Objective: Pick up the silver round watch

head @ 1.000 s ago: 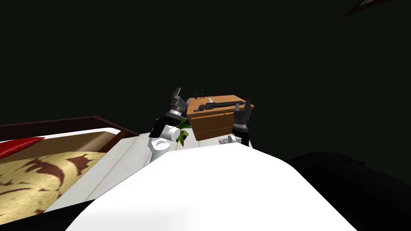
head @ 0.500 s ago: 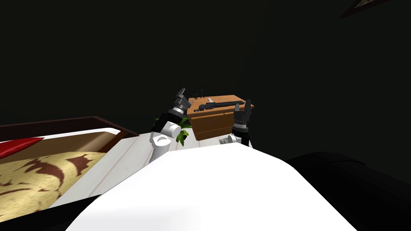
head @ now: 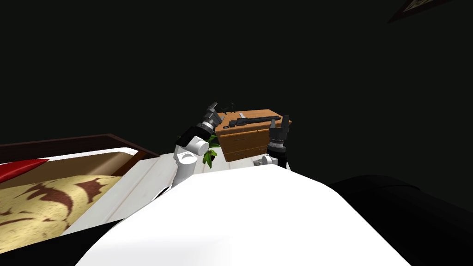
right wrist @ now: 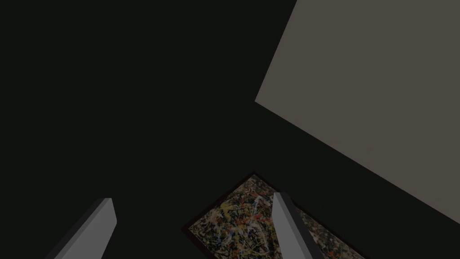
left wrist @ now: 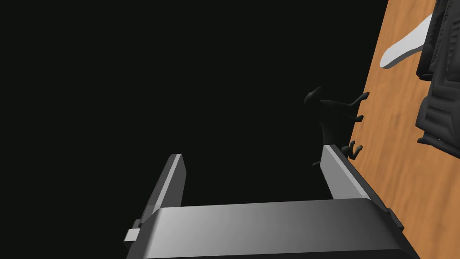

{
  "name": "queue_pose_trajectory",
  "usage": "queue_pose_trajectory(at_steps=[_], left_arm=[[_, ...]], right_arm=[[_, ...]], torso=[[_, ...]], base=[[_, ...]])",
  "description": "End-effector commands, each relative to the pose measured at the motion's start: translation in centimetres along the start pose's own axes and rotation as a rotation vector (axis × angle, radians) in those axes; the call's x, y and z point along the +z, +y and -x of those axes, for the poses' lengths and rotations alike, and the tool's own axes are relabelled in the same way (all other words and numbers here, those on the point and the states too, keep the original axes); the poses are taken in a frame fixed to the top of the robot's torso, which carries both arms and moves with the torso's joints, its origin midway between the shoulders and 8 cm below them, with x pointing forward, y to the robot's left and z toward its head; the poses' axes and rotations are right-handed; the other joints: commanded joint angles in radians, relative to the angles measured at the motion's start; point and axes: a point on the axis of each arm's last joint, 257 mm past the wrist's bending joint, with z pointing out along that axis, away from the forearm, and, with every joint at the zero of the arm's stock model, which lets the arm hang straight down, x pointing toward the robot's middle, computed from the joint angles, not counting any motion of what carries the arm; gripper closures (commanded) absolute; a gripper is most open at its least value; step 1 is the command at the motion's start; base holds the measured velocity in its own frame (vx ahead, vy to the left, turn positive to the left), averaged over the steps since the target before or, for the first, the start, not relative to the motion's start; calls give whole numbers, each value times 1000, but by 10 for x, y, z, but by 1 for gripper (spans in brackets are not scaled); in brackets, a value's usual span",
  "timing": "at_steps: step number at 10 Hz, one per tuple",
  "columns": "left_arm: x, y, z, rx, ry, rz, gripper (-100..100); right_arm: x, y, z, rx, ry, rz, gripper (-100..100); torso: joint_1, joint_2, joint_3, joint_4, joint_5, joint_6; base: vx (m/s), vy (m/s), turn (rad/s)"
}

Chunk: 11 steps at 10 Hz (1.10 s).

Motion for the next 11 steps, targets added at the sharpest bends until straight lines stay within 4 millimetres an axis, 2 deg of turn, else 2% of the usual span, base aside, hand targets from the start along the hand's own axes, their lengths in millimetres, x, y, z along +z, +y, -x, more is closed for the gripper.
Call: queue_pose_trajectory(at_steps=[1, 2, 3, 5, 6, 11], left_arm=[[4, 7, -2, -7, 1, 39, -100], [3, 14, 0, -7, -7, 63, -100], [12, 13, -6, -17, 13, 80, -100], [11, 26, -2, -16, -4, 131, -100], [19, 26, -8, -22, 14, 151, -100], [21, 51, -4, -22, -7, 272, -100]], right_arm=[[0, 0, 0, 0, 0, 0, 0], [0, 0, 0, 0, 0, 0, 0], [0, 0, 0, 0, 0, 0, 0], [0, 0, 0, 0, 0, 0, 0], [0, 0, 0, 0, 0, 0, 0], [0, 0, 0, 0, 0, 0, 0]], torso=[[0, 0, 0, 0, 0, 0], [0, 0, 0, 0, 0, 0], [1, 0, 0, 0, 0, 0], [0, 0, 0, 0, 0, 0], [0, 0, 0, 0, 0, 0], [0, -1, 0, 0, 0, 0]], base=[[-4, 6, -6], [-4, 8, -10], [-2, 6, -15], [-1, 3, -9], [2, 6, -20], [6, 3, -10]])
